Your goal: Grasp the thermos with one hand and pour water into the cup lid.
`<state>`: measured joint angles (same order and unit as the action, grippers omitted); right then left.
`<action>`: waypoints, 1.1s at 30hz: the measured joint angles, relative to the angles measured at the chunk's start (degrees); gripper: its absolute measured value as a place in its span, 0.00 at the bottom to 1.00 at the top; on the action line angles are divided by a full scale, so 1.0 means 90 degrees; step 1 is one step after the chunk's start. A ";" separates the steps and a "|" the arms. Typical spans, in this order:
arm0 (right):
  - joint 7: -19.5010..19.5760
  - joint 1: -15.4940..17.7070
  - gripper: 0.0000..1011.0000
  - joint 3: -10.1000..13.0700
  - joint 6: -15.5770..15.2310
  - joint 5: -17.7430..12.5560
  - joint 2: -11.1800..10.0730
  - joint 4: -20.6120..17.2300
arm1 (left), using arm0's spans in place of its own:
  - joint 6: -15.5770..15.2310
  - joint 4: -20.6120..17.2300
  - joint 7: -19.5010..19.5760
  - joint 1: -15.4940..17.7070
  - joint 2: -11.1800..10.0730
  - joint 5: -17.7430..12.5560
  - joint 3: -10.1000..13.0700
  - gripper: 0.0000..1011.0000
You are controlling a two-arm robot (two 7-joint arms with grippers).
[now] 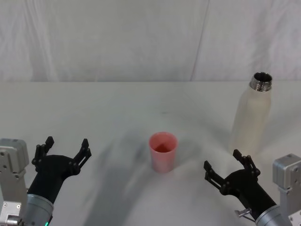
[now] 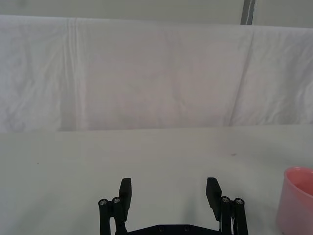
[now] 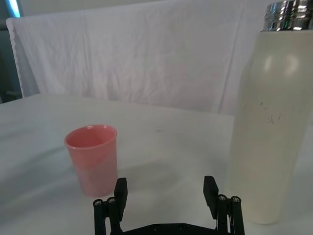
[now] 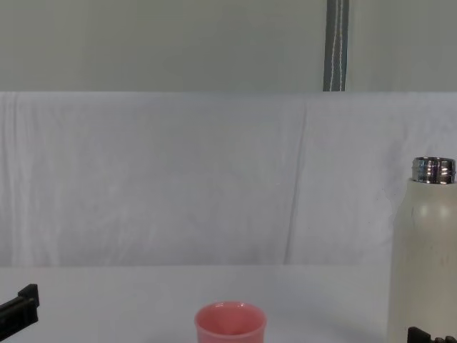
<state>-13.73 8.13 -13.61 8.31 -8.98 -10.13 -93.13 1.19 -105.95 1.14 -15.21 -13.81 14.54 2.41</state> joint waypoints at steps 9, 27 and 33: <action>0.0050 -0.0060 0.99 -0.0037 0.0045 0.0058 0.0017 0.0155 | 0.0000 0.0000 0.0000 0.0000 0.0000 0.0000 0.0000 0.99; 0.0104 -0.0208 0.99 -0.0029 0.0132 0.0080 0.0113 0.0333 | 0.0000 0.0000 0.0000 0.0000 0.0000 0.0000 0.0000 0.99; 0.0115 -0.0262 0.99 -0.0009 0.0163 0.0078 0.0147 0.0395 | 0.0000 0.0000 0.0000 0.0000 0.0000 0.0000 0.0000 0.99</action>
<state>-12.70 5.77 -13.69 9.77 -8.28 -8.81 -89.57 1.19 -105.95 1.14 -15.21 -13.81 14.55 2.42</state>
